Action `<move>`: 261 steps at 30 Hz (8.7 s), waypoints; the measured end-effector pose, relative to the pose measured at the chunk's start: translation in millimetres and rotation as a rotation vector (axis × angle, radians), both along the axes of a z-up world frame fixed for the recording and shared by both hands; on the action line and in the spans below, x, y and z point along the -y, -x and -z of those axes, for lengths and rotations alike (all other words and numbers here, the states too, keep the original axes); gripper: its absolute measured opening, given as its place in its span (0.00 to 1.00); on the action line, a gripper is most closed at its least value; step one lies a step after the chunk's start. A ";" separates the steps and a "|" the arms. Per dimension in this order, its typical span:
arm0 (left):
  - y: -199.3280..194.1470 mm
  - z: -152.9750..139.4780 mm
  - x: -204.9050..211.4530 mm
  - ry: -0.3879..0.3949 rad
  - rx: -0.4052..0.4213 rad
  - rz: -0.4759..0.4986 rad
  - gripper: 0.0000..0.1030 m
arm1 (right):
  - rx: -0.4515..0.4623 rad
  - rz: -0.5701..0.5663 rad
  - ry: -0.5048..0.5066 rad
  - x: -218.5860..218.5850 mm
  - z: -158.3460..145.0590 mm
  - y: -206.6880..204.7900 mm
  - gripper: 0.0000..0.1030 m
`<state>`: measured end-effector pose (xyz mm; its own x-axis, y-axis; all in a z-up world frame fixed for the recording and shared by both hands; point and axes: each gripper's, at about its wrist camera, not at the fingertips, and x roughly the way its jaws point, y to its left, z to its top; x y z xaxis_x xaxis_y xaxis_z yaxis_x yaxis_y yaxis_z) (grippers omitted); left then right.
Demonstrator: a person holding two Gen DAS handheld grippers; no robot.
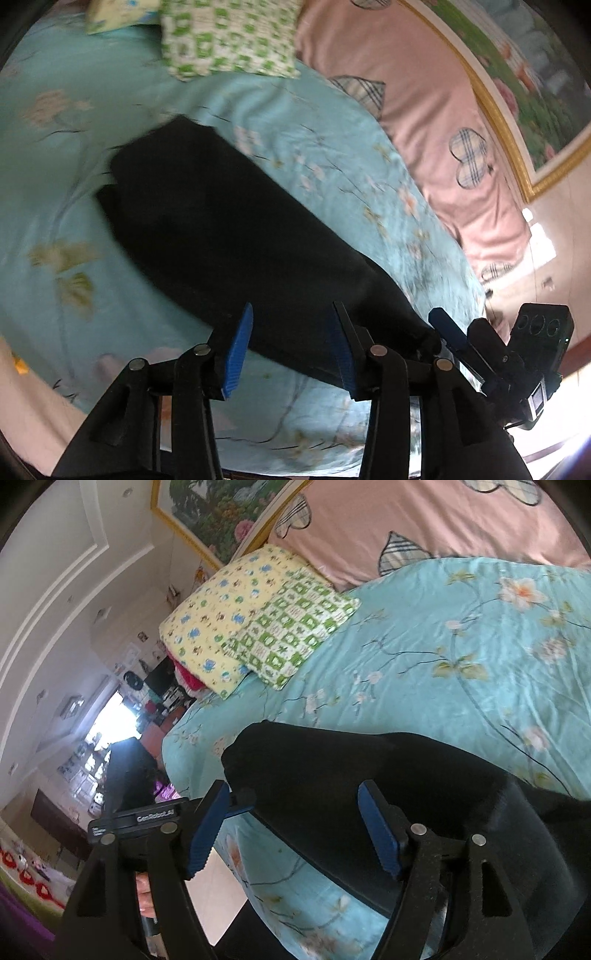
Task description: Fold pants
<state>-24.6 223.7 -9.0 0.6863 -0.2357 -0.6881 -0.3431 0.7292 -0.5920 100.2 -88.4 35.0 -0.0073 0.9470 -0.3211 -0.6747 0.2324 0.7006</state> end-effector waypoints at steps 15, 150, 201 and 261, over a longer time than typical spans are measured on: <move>41.5 15.3 -70.9 0.059 -0.033 -0.235 0.53 | 0.066 -0.092 0.050 -79.0 -12.5 -7.8 0.71; -74.5 -33.2 317.8 -0.349 0.103 0.654 0.66 | -0.200 0.508 0.064 230.9 83.2 -75.3 0.68; -74.9 -24.6 155.6 -0.174 0.024 0.285 0.75 | -0.234 0.593 0.240 177.1 41.8 -36.4 0.98; -127.2 34.8 178.9 -0.169 -0.087 0.374 0.44 | -0.302 0.511 0.085 192.5 104.3 -26.9 0.53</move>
